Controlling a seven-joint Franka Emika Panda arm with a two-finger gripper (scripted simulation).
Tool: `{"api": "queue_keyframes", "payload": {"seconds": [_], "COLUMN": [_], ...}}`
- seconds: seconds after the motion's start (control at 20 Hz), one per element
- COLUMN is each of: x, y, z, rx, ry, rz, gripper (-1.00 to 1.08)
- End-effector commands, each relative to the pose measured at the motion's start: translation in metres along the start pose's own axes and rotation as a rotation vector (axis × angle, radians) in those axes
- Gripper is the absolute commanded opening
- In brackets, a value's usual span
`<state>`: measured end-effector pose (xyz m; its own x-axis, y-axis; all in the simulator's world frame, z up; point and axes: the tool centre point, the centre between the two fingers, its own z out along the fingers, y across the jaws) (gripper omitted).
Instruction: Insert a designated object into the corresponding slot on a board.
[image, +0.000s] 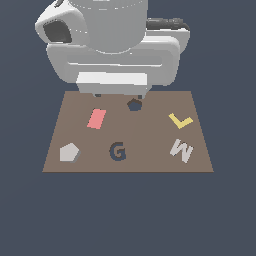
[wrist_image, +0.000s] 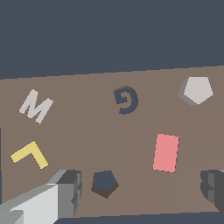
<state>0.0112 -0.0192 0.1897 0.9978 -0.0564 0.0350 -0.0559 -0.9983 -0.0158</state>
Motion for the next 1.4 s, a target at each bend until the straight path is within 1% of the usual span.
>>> {"api": "queue_keyframes", "payload": {"seconds": [0.0,0.35,0.65,0.95,1.35], "x": [0.0,0.007,0.022,0.046,0.079], "y": [0.0,0.004,0.014,0.035,0.084], "z": [0.0,0.006,0.022,0.047,0.093], "rx": [0.0,-0.002,-0.006,-0.013,-0.023], "ry": [0.0,-0.001,-0.003,-0.007,-0.015], "rz": [0.0,0.04,0.142,0.313,0.622], "gripper": [1.0,1.0,1.0,1.0,1.0]}}
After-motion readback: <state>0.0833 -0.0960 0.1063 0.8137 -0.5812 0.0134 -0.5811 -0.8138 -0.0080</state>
